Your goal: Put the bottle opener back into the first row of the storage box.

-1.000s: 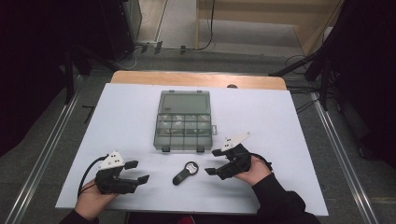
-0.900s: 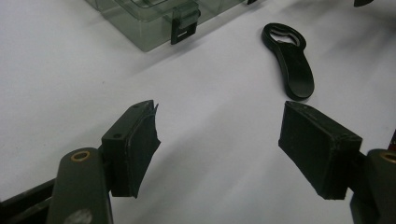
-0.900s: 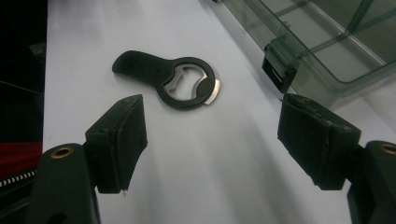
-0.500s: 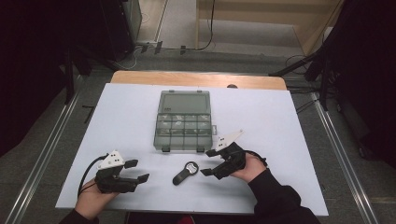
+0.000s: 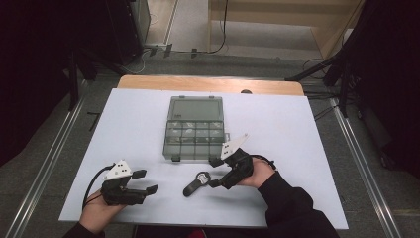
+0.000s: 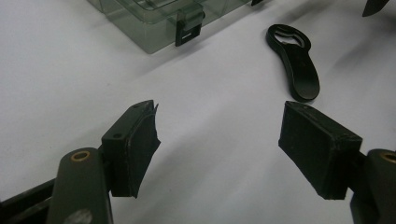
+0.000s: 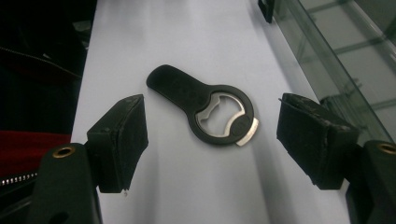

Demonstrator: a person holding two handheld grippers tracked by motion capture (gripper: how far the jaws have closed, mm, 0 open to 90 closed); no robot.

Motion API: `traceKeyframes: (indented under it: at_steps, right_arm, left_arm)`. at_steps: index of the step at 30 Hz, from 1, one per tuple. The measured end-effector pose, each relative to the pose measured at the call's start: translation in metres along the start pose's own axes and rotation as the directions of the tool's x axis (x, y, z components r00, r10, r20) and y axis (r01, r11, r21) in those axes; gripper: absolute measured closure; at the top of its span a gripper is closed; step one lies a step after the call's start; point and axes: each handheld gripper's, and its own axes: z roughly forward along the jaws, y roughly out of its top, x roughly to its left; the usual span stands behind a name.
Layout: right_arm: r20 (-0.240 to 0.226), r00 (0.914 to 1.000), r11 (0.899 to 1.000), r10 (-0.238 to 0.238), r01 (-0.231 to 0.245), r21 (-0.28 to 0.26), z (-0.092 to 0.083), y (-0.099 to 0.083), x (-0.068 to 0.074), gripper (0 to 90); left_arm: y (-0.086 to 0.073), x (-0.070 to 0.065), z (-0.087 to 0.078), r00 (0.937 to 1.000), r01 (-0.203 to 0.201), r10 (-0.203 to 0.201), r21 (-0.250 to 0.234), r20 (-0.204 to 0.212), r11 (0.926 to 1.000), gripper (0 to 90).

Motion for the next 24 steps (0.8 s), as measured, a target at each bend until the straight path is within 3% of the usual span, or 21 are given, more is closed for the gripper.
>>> traceKeyframes:
  at_steps: [4,14,19,24]
  right_arm:
    - [-0.039,0.9984,0.999,-0.041,0.042,0.013,0.005,0.007,-0.003,26.1]
    - [-0.072,0.9916,0.993,-0.108,0.111,0.041,0.015,0.019,-0.008,28.4]
    - [-0.095,0.9838,0.986,-0.152,0.157,0.047,0.019,0.027,-0.009,30.1]
    - [-0.137,0.9698,0.975,-0.202,0.212,0.068,0.025,0.033,-0.013,30.4]
  left_arm:
    - [0.0,0.0,0.0,1.0,0.0,0.0,0.001,-0.001,1.0,27.3]
    - [0.0,0.0,0.0,1.0,0.001,-0.001,0.003,0.0,1.0,27.3]
    - [-0.001,0.0,0.0,1.0,0.003,-0.003,0.004,0.002,1.0,27.3]
    - [-0.001,0.0,0.0,1.0,0.003,-0.003,0.003,0.002,1.0,27.3]
